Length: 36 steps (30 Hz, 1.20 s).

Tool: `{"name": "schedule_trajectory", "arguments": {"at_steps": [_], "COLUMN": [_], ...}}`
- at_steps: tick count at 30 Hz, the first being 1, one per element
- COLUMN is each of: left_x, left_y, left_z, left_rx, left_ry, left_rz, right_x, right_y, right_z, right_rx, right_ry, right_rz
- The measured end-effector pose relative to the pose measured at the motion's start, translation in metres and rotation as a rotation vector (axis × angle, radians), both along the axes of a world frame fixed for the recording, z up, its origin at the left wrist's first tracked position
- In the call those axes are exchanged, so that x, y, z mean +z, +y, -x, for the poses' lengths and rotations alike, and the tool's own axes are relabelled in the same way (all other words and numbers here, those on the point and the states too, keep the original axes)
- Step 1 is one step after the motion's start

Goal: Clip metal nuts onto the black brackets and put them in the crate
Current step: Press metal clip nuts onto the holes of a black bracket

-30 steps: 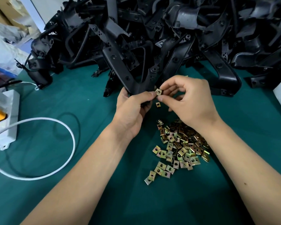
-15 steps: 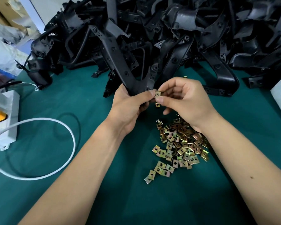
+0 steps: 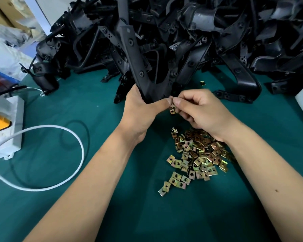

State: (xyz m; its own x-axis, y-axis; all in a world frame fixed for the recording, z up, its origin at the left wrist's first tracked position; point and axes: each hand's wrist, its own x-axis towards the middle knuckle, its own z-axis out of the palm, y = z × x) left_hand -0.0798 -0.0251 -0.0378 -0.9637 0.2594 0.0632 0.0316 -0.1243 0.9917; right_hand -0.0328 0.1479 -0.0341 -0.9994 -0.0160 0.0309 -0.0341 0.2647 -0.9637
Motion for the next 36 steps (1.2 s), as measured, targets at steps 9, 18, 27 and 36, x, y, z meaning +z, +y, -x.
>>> {"name": "schedule_trajectory", "arguments": {"at_steps": [9, 18, 27, 36], "left_x": [0.003, 0.004, 0.002, -0.003], "left_y": [0.002, 0.013, 0.016, 0.014], "left_z": [-0.003, -0.007, -0.013, -0.014], "left_rx": [-0.140, -0.079, -0.103, 0.079], "left_ry": [-0.324, -0.313, -0.267, -0.001], "left_rz": [-0.134, -0.260, -0.228, -0.098], "right_x": [0.000, -0.007, 0.003, -0.002], "right_y": [-0.011, -0.025, -0.012, -0.013], "right_z": [-0.001, 0.001, 0.003, 0.002], "right_rx": [-0.142, -0.369, -0.475, -0.219], "right_ry": [0.159, 0.327, 0.222, 0.086], "right_rz": [-0.023, 0.070, 0.316, 0.161]}}
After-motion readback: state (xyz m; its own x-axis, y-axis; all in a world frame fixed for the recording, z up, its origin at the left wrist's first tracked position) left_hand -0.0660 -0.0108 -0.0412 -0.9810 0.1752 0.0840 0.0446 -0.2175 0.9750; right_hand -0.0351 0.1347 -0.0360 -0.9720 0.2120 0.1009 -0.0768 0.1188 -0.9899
